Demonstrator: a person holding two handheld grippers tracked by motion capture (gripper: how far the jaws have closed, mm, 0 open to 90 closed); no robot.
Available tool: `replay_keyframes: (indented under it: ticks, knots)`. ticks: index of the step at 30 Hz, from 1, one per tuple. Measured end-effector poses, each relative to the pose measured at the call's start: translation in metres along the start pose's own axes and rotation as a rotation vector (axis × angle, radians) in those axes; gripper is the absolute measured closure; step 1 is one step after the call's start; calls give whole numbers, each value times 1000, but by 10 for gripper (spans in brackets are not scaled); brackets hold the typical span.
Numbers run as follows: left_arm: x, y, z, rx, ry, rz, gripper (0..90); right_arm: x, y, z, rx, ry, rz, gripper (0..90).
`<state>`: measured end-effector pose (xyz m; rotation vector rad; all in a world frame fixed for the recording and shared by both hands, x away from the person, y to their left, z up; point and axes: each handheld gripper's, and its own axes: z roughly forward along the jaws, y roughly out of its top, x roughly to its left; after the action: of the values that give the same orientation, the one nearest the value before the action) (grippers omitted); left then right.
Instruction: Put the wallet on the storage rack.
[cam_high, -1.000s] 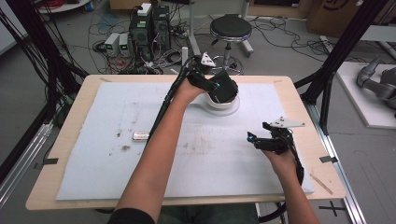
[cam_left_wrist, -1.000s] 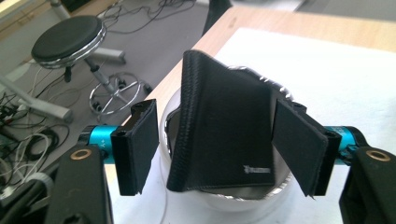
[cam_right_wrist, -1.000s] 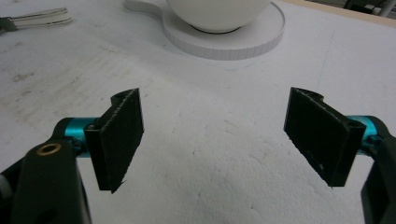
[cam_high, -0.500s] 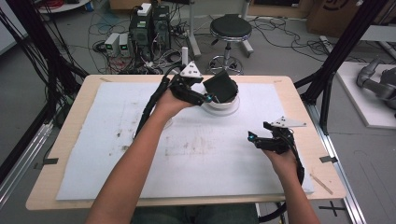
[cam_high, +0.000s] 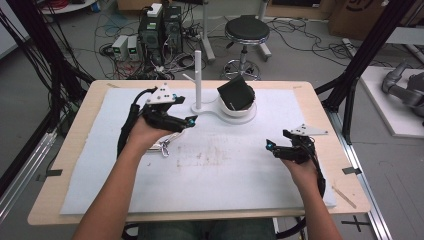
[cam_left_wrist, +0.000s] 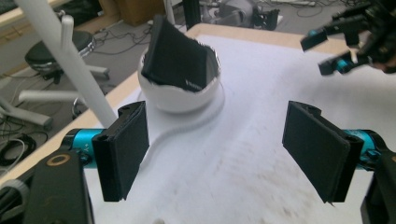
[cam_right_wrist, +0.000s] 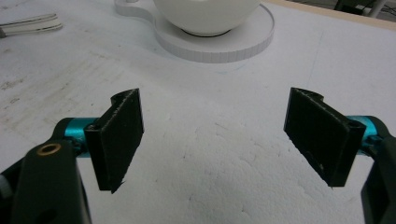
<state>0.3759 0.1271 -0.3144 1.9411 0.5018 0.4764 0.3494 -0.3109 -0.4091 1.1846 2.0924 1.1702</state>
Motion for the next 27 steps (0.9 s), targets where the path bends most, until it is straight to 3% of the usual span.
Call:
replay_keyframes:
  ticks: [7,9,12,13,19,23,27]
  knots:
    - [-6,-25,-34,-28,22,-15,226,0,0,1,-2,2,9,201]
    - [-9,-38,-44,-43,23,-18,226,-1,0,1,-3,2,5,201]
    - [-8,-44,-48,-2,31,-23,225,-1,0,1,-1,-1,4,201]
    - [-7,-52,-54,-26,32,-31,224,-2,0,1,-2,-2,3,201]
    - [0,-79,-60,-2,67,-74,215,-1,0,1,-3,5,4,201]
    - [5,-83,-61,2,73,-95,203,0,0,3,5,8,-4,201]
    - [4,-83,-60,-2,71,-89,199,1,0,4,11,9,-16,201]
